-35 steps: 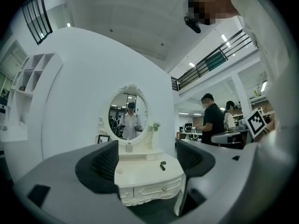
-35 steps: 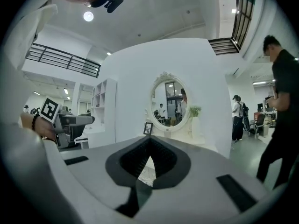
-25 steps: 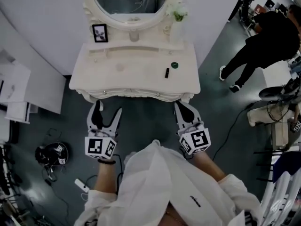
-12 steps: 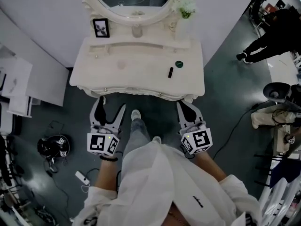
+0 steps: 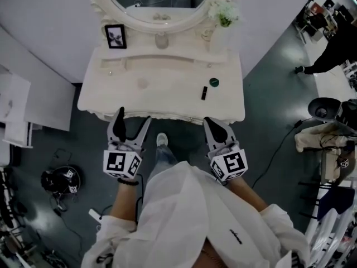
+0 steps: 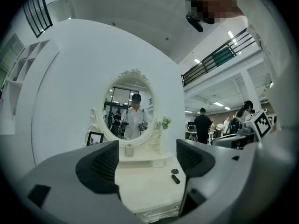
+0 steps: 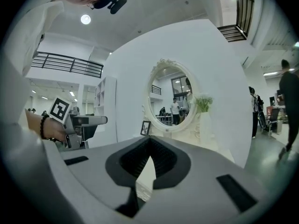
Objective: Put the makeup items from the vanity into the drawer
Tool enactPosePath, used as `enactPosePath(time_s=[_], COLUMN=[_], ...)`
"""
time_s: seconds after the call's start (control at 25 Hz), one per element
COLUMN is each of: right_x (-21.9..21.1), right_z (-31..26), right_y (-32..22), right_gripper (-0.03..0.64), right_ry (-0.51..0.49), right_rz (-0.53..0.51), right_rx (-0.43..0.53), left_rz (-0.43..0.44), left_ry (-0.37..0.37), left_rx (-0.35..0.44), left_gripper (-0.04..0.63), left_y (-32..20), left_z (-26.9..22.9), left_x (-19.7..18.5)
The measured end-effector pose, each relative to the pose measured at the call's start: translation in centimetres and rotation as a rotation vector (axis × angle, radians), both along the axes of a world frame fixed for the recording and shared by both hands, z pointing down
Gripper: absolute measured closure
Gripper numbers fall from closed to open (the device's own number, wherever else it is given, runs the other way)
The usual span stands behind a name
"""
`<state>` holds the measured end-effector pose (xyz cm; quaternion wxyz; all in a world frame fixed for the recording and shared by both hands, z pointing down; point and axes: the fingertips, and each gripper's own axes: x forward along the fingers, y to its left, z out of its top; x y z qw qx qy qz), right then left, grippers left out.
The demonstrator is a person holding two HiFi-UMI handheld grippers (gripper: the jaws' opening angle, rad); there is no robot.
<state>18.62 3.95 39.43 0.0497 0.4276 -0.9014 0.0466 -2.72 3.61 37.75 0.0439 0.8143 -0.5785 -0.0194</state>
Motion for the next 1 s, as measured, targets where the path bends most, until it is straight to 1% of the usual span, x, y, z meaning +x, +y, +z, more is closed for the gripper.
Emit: enactPosePath(time_s=[0.24, 0.4, 0.48, 0.64, 0.8, 0.88, 1.0], right_x=[-4.6, -7.7, -9.1, -11.2, -13.0, -13.9, -15.5], right_z=[0.2, -0.4, -0.7, -0.3, 1.5, 2.5, 4.1], right_y=[-6.1, -9.8, -11.4, -13.7, -15.3, -16.0, -16.6], right_gripper=[0.598, 0.598, 0.598, 0.598, 0.598, 0.598, 0.598], right_ry=[0.034, 0.022, 0.039, 0.08, 0.093, 0.09, 0.095], right_rz=[-0.002, 0.01, 0.014, 0.028, 0.039, 0.038, 0.022], right_rx=[0.001, -0.009, -0.001, -0.008, -0.052, -0.071, -0.095], left_rz=[0.013, 0.034, 0.049, 0.095, 0.133, 0.135, 0.13], left_ry=[0.011, 0.026, 0.043, 0.075, 0.054, 0.039, 0.023], left_rx=[-0.022, -0.038, -0.047, -0.09, -0.115, -0.131, -0.175], left_gripper=[0.225, 0.225, 0.225, 0.225, 0.225, 0.225, 0.227], left_y=[-6.8, -10.9, -12.6, -15.4, -16.9, -17.5, -18.1], left_z=[1.2, 2.1, 2.6, 4.5, 5.8, 6.8, 8.6], left_x=[-3.7, -5.8, -6.5, -7.2, -7.7, -8.0, -8.5])
